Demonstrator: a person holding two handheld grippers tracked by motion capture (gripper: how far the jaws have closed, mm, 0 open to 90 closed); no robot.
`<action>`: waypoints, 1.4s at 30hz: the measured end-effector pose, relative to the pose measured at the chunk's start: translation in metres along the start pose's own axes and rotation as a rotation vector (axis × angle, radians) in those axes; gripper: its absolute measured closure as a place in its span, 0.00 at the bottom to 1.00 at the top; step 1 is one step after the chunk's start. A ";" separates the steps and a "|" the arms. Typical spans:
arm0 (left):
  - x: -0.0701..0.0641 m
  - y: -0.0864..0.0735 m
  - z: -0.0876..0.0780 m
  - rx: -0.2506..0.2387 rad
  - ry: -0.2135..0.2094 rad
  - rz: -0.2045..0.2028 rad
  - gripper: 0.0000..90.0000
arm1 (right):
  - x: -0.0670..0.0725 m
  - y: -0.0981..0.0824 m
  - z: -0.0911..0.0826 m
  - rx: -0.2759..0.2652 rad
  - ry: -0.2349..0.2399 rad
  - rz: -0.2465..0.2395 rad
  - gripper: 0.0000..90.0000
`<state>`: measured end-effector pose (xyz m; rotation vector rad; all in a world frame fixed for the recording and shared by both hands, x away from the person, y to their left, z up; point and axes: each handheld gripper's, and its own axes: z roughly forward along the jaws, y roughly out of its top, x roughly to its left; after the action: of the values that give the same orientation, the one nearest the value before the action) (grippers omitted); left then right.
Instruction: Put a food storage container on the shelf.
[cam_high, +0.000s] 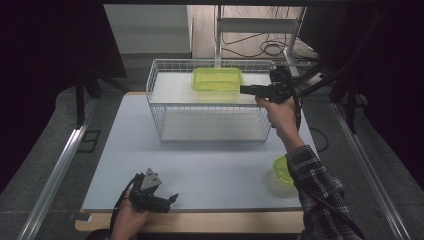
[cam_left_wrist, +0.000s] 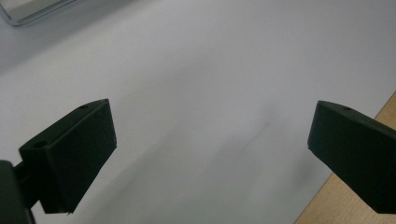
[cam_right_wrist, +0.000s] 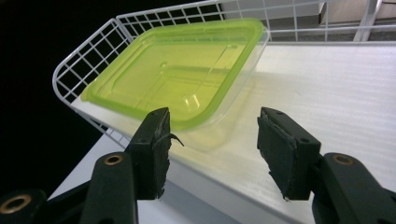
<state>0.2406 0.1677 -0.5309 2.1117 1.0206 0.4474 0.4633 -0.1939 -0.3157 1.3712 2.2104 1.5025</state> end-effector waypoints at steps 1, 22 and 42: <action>0.000 0.000 0.000 -0.001 0.000 0.000 0.01 | 0.001 -0.002 -0.001 0.003 0.004 -0.004 0.48; 0.000 0.000 0.001 -0.023 -0.022 -0.008 0.01 | 0.024 -0.046 -0.011 0.080 0.013 -0.150 0.37; -0.001 0.001 0.001 -0.013 -0.027 -0.003 0.01 | 0.027 -0.104 -0.020 0.121 0.005 -0.275 0.20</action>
<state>0.2409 0.1663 -0.5305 2.0993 1.0023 0.4214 0.3740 -0.1968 -0.3792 1.0385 2.4089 1.2982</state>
